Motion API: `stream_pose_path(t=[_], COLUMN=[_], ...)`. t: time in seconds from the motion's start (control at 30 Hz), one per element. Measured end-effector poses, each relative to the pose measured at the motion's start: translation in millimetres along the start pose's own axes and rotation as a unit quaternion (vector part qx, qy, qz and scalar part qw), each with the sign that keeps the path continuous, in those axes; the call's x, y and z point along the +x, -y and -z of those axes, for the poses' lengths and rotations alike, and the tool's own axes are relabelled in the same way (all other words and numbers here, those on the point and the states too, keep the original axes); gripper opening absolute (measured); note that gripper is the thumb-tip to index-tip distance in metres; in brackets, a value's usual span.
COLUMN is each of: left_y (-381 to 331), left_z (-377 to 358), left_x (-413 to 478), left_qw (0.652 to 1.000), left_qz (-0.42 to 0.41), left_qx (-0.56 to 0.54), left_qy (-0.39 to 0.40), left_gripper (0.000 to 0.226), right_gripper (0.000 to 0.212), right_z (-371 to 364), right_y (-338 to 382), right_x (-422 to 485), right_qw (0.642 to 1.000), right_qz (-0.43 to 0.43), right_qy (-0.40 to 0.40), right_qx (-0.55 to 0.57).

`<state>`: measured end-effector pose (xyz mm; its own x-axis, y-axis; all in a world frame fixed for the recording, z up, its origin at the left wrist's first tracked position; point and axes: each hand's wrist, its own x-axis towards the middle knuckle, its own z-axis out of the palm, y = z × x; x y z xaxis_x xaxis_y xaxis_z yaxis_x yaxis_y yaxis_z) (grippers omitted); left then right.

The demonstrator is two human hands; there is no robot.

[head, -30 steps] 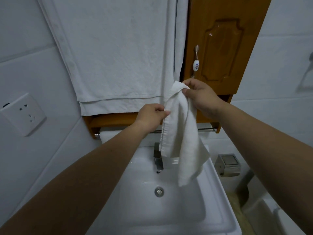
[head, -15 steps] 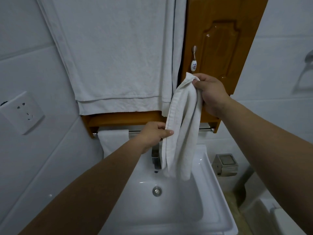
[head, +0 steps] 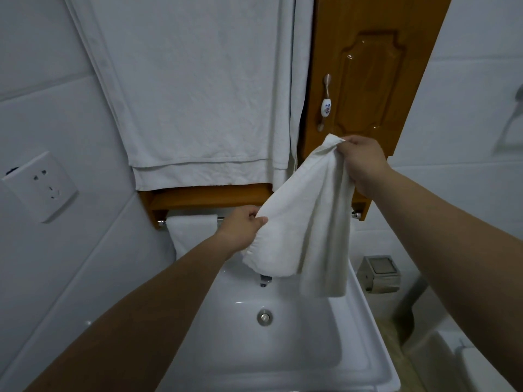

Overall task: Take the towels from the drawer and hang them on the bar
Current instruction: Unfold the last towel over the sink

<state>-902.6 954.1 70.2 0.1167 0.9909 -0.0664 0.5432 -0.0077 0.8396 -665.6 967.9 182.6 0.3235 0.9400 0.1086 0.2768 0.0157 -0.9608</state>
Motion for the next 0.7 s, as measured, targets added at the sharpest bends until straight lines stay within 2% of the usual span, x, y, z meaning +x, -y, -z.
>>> stream_pose_path(t=[0.13, 0.33, 0.53, 0.7], left_y=[-3, -3, -3, -3], left_z=[10, 19, 32, 34], left_x=[4, 7, 7, 5], left_qw=[0.998, 0.99, 0.975, 0.968], left_qz=[-0.019, -0.058, -0.085, -0.084], left_qx=[0.063, 0.123, 0.204, 0.238], left_qy=[-0.023, -0.042, -0.023, -0.006], left_gripper=[0.027, 0.023, 0.026, 0.03], right_gripper=[0.013, 0.007, 0.05, 0.047], right_z=[-1, -3, 2, 6], right_y=[-6, -9, -15, -16], right_x=[-2, -4, -2, 1], right_qw=[1.0, 0.997, 0.991, 0.996], right_qz=[-0.025, -0.067, -0.112, -0.082], right_qy=[-0.006, 0.027, 0.07, 0.025], right_qx=[-0.019, -0.029, -0.011, -0.002])
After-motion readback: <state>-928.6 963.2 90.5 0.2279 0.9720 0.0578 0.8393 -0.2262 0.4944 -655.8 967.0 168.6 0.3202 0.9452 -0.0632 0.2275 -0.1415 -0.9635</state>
